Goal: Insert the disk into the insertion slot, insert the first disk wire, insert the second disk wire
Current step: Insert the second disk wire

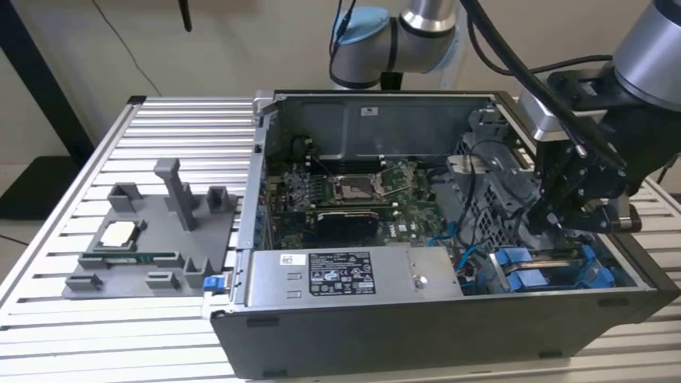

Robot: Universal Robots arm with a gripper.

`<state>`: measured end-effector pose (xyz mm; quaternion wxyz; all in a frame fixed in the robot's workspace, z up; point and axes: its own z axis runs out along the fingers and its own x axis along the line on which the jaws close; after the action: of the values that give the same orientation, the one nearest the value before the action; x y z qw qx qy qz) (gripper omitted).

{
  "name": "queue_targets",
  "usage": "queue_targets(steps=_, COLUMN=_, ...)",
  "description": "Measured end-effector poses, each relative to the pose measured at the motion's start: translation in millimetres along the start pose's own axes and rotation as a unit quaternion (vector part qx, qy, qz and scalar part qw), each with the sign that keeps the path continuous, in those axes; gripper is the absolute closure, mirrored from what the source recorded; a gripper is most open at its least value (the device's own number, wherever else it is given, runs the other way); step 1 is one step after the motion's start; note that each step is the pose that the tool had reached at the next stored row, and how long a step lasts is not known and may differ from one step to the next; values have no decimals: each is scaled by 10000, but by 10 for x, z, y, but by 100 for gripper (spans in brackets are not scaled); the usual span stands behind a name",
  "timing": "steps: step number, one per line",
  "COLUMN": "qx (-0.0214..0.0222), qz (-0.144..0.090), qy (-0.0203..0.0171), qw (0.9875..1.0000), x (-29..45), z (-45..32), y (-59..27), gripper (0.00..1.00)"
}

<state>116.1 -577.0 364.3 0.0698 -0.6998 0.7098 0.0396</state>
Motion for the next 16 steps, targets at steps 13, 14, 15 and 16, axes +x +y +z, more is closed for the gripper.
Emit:
queue_targets(steps=13, qx=123, qz=-26, qy=134, qw=9998, x=53, z=100, y=-66, gripper=84)
queue_targets(steps=14, qx=130, qz=-29, qy=172, qw=9998, x=55, z=104, y=-68, gripper=84)
queue_targets(steps=15, qx=136, qz=-31, qy=201, qw=9997, x=57, z=111, y=-70, gripper=84)
queue_targets(steps=16, qx=145, qz=-31, qy=236, qw=9996, x=58, z=116, y=-71, gripper=84)
